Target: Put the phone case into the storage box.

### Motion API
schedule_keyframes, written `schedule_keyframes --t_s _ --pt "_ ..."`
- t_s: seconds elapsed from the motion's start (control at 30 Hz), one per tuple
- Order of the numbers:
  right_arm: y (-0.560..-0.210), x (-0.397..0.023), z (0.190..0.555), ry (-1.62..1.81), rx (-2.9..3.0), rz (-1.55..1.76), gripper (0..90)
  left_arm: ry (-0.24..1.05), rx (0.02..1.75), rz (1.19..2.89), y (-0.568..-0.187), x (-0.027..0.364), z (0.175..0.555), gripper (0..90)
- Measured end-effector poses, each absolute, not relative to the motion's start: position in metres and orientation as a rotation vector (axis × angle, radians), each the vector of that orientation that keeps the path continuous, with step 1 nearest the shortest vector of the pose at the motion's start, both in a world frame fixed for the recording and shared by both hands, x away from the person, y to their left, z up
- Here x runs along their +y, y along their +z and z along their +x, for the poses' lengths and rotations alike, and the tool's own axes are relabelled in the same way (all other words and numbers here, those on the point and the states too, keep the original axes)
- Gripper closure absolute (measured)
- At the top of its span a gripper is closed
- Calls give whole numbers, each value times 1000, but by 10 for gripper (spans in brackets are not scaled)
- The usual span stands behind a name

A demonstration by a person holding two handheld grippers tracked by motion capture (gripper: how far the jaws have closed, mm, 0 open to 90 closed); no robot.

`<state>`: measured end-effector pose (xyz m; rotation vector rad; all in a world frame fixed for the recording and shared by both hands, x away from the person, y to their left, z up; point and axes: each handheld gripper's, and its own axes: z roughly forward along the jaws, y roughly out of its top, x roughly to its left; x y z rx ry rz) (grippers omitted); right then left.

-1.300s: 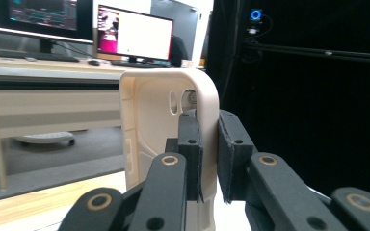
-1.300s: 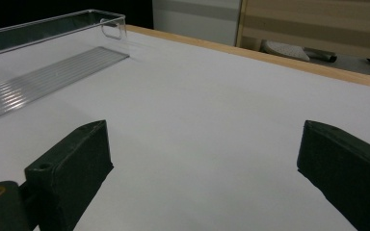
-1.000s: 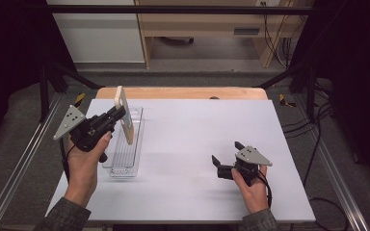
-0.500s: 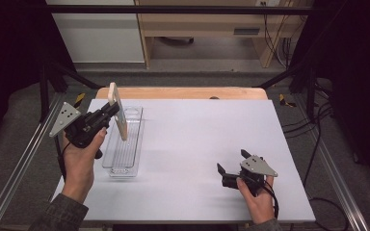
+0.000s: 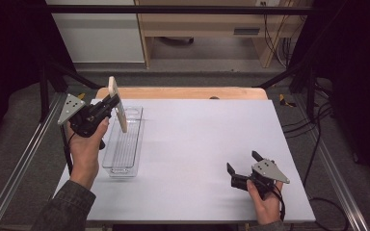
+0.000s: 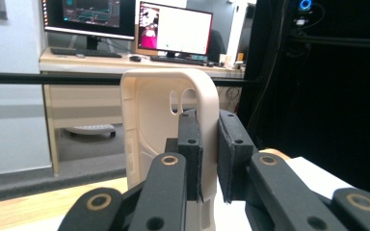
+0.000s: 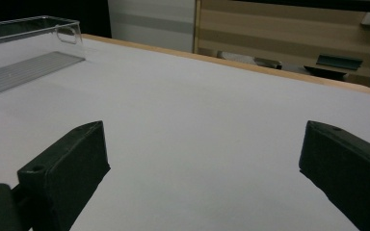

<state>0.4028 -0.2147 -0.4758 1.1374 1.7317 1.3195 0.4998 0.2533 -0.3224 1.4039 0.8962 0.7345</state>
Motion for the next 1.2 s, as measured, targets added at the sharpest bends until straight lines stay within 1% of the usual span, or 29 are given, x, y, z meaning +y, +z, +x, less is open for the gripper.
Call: schedule_keyframes --t_s 0.53,0.73,1.2 --pt "-479 -215 404 1317 1777 1136 31 774 1001 1451 -349 259 540 811" --pt "-479 -214 403 1319 1780 1131 31 757 1028 1433 -357 256 550 811" --pt "-480 -215 403 1326 1782 1125 31 784 1068 1463 -369 255 568 810"
